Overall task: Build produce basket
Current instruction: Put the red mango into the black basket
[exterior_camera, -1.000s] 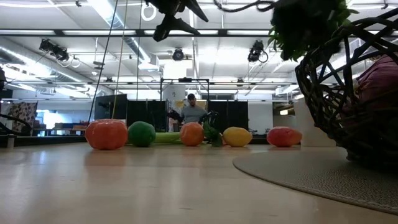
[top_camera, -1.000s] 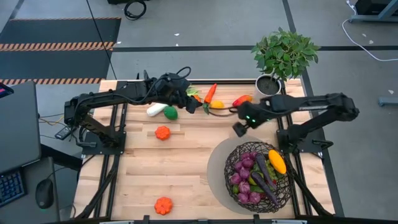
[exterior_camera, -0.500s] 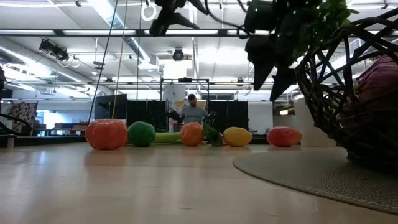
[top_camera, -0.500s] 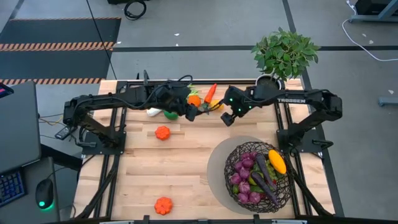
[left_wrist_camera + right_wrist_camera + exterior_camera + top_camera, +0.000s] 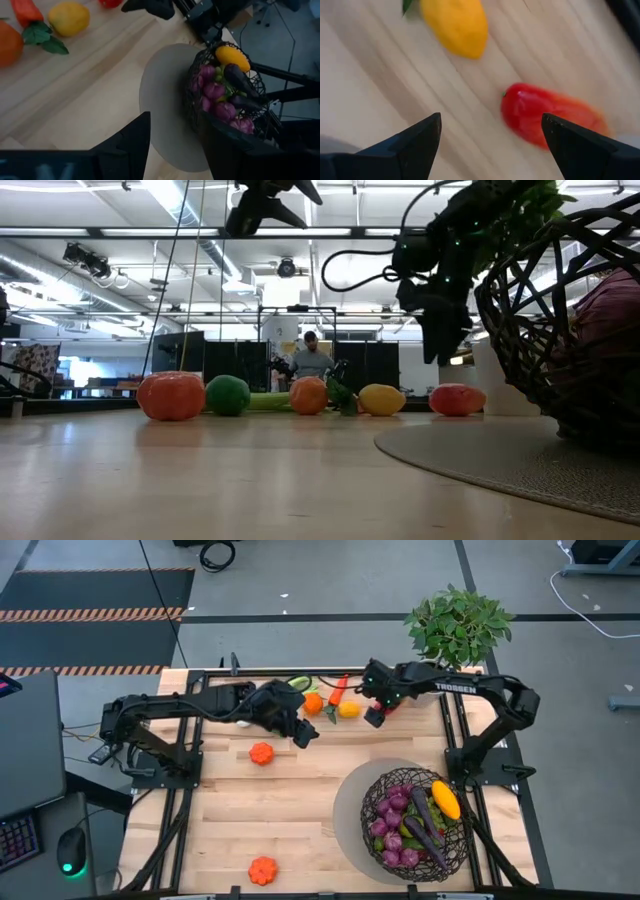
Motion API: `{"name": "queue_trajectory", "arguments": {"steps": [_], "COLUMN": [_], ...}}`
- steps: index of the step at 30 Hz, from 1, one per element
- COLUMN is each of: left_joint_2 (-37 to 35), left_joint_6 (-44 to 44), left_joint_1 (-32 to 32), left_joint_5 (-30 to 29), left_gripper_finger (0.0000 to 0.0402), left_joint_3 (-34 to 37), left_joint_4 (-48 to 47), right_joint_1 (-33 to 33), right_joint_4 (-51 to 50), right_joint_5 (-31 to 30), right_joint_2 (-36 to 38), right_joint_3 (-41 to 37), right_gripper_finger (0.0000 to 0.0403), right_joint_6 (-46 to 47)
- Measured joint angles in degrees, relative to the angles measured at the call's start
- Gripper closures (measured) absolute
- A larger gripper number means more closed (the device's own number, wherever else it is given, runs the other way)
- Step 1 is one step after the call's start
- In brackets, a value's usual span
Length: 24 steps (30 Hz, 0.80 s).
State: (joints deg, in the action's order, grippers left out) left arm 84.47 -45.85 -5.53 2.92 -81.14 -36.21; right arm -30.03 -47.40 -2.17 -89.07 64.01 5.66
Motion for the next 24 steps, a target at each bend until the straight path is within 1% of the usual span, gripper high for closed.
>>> {"name": "queue_trajectory", "arguments": {"steps": [3,7,10,14,20,24], "left_joint_2": [0.0,0.0,0.0,0.0,0.0,0.0], "left_joint_6": [0.01,0.05,0.05,0.14,0.64,0.64], "left_joint_1": [0.08,0.06,0.07,0.48,0.67,0.65], "left_joint_5": [0.02,-0.13,-0.12,-0.12,-0.18,-0.3], "left_gripper_finger": [0.023,0.023,0.023,0.023,0.023,0.023], "left_joint_3": [0.0,0.0,0.0,0.0,0.0,0.0], "left_joint_4": [0.01,0.01,-0.04,-0.08,-0.07,-0.07], "right_joint_1": [-0.17,-0.13,-0.06,-0.65,-3.04,-4.25], "right_joint_4": [-0.06,-1.39,-2.97,-3.72,-3.76,-3.81], "right_joint_5": [-0.03,-0.45,-4.72,-10.31,-10.3,-8.73], "right_joint_2": [0.47,0.55,0.04,0.04,0.04,0.04], "right_joint_3": [0.0,0.0,0.0,-0.04,-0.82,-3.15], "right_gripper_finger": [0.0055,0.0055,0.0055,0.0055,0.0055,0.0055], "right_joint_6": [-10.23,-20.8,-26.34,-30.16,-34.41,-37.41]}}
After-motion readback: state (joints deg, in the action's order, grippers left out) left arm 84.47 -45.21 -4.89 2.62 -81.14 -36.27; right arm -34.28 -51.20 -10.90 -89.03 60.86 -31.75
